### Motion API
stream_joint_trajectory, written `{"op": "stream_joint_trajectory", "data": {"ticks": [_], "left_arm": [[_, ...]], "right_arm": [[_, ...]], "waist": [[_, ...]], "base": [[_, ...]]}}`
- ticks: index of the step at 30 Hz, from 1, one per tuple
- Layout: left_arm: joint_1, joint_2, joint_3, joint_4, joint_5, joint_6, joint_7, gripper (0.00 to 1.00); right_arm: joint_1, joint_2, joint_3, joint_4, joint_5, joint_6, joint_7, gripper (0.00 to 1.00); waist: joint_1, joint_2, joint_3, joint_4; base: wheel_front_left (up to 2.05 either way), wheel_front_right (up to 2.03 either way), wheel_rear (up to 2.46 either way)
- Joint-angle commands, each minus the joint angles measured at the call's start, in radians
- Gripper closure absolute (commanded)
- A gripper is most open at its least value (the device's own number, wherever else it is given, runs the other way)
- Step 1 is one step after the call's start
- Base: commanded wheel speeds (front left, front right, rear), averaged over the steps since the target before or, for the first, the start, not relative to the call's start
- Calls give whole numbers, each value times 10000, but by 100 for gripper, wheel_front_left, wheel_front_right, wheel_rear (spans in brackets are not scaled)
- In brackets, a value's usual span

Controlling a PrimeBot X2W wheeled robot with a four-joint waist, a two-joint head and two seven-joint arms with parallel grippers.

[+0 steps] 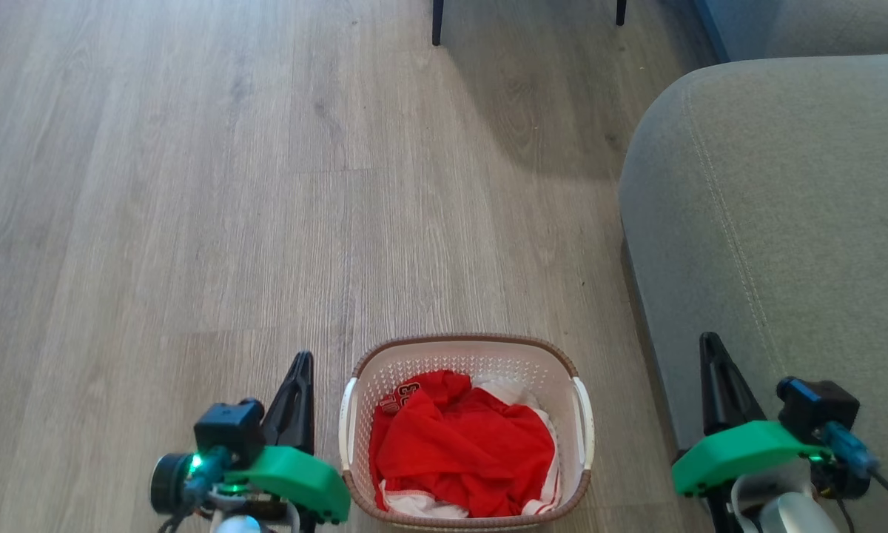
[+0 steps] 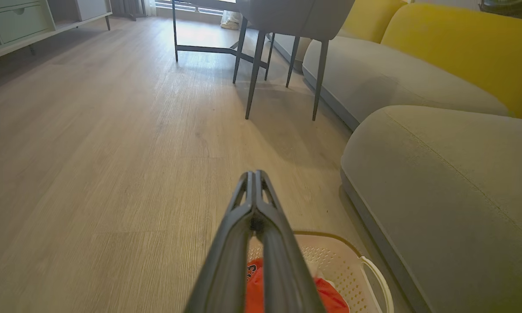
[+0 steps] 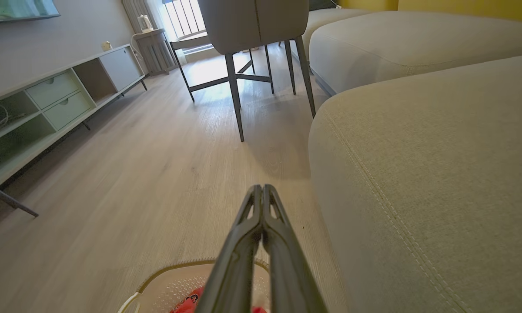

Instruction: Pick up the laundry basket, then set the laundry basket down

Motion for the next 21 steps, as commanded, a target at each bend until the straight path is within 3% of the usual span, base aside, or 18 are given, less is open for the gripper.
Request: {"op": "stream_joint_trajectory", "data": {"ticks": [1, 21], "left_arm": [[-485, 24, 137, -331, -325, -42, 42, 100], [-622, 136, 625, -181, -2551, -345, 481, 100]], "right_arm": [[-396, -39, -59, -331, 320, 4, 52, 100], [-519, -133, -245, -194, 2423, 15, 504, 100]], "waist": [[0, 0, -5, -3], [0, 0, -51, -29]], "base": [[0, 0, 0], [0, 0, 0]]}}
